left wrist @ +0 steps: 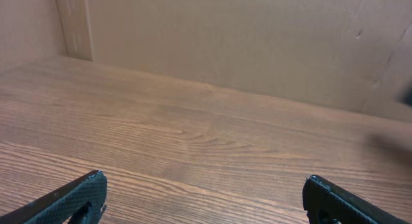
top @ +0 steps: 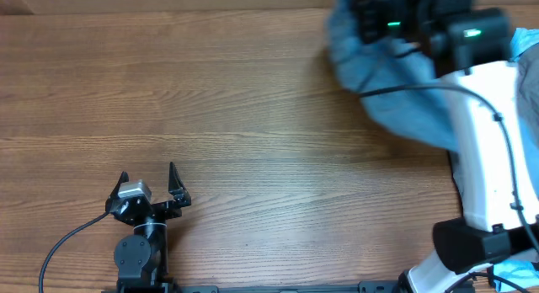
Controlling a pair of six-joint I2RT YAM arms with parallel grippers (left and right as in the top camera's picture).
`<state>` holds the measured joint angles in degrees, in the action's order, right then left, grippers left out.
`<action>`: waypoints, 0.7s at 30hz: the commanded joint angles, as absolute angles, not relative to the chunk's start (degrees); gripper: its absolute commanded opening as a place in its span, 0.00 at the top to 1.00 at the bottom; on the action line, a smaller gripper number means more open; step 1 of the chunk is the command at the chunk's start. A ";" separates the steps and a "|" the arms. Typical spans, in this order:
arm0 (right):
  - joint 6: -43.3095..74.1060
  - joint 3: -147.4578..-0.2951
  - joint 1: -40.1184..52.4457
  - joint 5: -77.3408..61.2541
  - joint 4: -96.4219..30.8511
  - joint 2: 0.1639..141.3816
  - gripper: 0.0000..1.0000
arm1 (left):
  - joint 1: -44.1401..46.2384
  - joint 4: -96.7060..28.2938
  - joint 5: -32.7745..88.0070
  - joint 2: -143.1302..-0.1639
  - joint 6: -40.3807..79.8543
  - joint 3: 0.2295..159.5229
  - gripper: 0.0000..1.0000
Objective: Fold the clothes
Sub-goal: 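Drag the jeans leftward across the table with the right gripper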
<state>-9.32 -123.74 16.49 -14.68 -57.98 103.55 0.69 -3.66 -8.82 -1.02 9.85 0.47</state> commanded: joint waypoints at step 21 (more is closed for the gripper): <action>-1.23 -125.25 48.38 -11.66 -31.66 121.51 0.47 | 0.93 -3.62 -8.78 -0.69 8.78 0.30 0.00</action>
<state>-1.65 -123.74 47.16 -11.60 -32.53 123.28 0.69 -3.66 -8.82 -1.02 9.85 0.47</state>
